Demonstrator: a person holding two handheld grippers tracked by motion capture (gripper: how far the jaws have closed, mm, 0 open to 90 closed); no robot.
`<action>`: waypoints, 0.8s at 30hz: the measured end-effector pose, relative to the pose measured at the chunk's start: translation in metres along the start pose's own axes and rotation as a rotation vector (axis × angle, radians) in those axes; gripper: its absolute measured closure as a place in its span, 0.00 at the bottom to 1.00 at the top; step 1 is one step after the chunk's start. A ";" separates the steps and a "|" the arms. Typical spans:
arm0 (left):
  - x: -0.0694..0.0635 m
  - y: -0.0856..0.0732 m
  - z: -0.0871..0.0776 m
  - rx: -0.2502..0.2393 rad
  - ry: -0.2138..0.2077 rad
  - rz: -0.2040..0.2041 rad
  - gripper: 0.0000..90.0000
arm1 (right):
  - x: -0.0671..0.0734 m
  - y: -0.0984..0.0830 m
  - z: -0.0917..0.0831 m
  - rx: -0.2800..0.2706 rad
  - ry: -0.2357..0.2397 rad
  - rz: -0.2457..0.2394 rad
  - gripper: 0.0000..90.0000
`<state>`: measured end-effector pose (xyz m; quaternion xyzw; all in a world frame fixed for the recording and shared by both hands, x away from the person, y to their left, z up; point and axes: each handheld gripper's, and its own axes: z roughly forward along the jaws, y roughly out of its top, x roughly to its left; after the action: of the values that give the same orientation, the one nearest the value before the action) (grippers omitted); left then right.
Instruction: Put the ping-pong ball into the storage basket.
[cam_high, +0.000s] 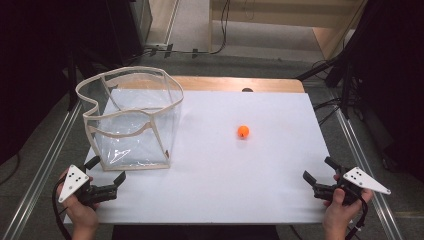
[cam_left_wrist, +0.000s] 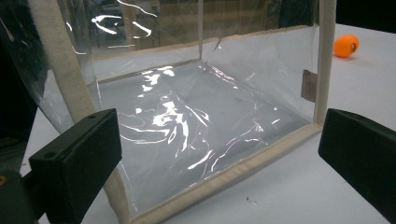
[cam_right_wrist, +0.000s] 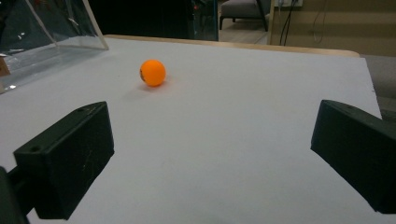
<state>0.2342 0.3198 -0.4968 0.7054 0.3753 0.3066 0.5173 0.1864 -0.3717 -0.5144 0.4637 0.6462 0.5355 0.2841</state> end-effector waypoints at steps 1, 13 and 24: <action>0.000 0.000 0.000 0.000 0.000 0.000 0.00 | 0.000 0.000 0.000 0.000 0.000 0.002 0.00; 0.000 0.000 0.000 -0.001 0.001 0.000 0.00 | 0.007 0.007 0.001 0.051 0.013 -0.005 0.00; -0.001 0.000 0.000 -0.002 0.005 0.002 0.00 | 0.013 0.025 0.005 0.077 0.048 -0.009 0.00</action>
<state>0.2337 0.3192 -0.4970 0.7046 0.3755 0.3094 0.5166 0.1930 -0.3576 -0.4903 0.4585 0.6751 0.5197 0.2530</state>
